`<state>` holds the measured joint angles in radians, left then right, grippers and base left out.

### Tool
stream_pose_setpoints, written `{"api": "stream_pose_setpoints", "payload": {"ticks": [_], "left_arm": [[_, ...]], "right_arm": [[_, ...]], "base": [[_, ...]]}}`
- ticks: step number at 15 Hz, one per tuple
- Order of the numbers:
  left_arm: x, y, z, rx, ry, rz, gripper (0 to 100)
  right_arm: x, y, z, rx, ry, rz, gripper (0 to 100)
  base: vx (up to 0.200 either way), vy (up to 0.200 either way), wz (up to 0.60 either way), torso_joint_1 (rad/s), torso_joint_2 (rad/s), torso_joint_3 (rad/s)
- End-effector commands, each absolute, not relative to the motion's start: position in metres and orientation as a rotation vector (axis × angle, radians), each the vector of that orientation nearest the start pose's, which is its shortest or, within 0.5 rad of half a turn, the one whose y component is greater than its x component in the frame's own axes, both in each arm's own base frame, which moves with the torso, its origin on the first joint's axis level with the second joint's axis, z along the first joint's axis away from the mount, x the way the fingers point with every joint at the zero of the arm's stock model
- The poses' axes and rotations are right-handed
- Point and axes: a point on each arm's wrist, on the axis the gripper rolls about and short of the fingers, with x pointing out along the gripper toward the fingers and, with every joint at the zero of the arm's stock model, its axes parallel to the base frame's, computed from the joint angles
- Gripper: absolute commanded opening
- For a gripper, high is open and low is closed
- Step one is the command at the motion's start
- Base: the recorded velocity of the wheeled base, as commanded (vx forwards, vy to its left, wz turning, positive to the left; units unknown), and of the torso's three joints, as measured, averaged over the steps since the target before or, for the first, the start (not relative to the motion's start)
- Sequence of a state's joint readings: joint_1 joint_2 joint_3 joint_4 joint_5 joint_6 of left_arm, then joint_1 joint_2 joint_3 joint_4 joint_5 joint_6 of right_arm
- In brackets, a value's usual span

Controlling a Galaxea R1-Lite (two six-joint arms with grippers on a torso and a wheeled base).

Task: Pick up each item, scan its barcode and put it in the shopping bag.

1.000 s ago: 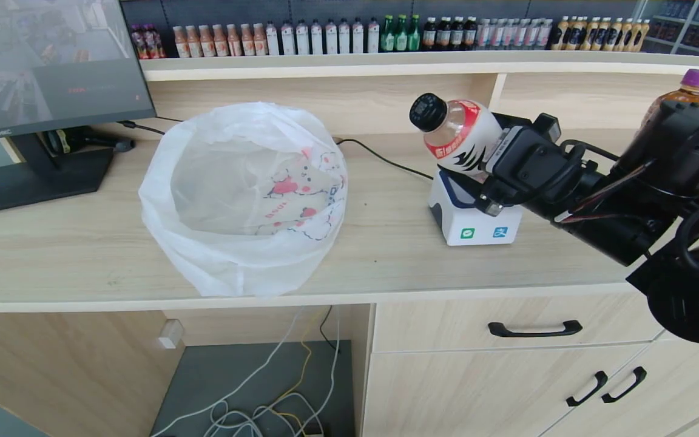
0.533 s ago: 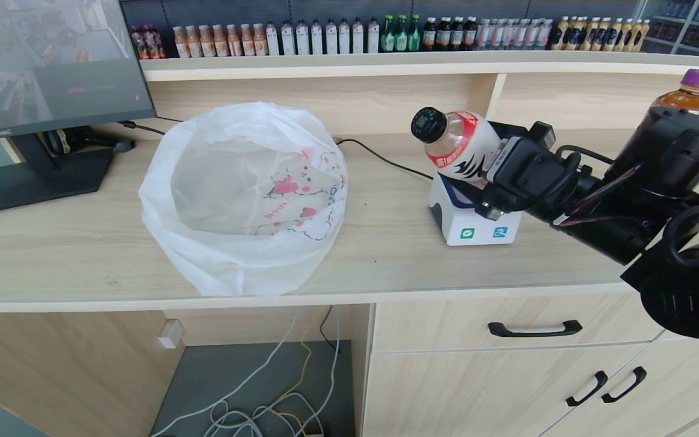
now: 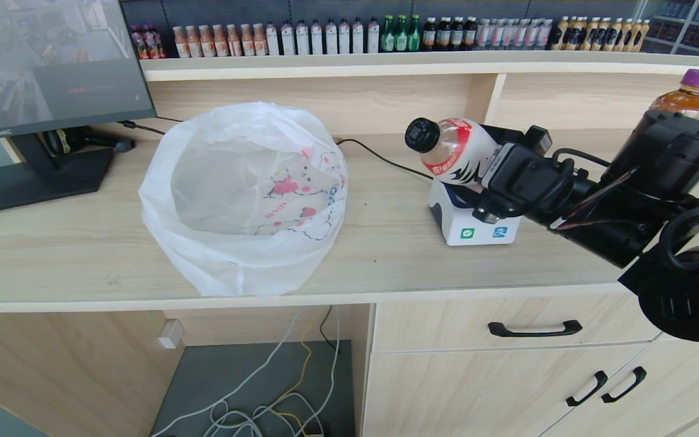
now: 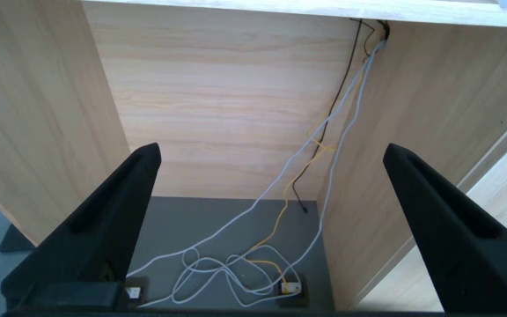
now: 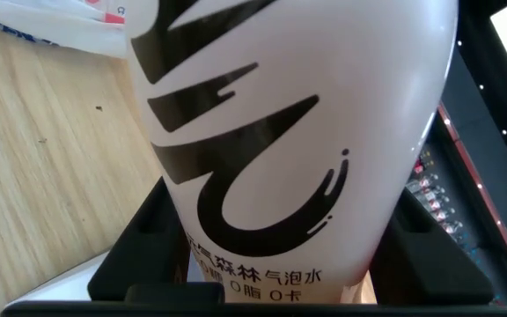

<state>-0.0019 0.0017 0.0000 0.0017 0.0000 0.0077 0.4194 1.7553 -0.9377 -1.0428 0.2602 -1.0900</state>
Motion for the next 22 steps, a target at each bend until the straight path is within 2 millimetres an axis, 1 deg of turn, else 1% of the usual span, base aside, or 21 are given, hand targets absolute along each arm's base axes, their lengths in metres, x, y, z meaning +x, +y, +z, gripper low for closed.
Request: {"api": "stream_pose_setpoints", "payload": {"ticks": [1,11,16,20,22], "left_arm": [[-0.023,0.0,0.075,0.008,0.003,-0.002,100],[-0.023,0.0,0.075,0.008,0.003,-0.002,100],[-0.023,0.0,0.075,0.008,0.003,-0.002,100],[-0.023,0.0,0.075,0.008,0.003,-0.002,100],[-0.023,0.0,0.075,0.008,0.003,-0.002,100]], "right_arm": [[0.298,0.139,0.241,-1.024,-0.572,0.482,0],[0.298,0.14,0.243,-1.023,-0.575,0.478,0],[0.297,0.144,0.244,-1.018,-0.584,0.486,0],[0.296,0.144,0.252,-1.01,-0.608,0.472,0],[0.296,0.144,0.26,-0.999,-0.631,0.458,0]], "base": [[0.0,0.0,0.0,0.0,0.0,0.0],[0.0,0.0,0.0,0.0,0.0,0.0],[0.0,0.0,0.0,0.0,0.0,0.0],[0.0,0.0,0.0,0.0,0.0,0.0],[0.0,0.0,0.0,0.0,0.0,0.0]]}}
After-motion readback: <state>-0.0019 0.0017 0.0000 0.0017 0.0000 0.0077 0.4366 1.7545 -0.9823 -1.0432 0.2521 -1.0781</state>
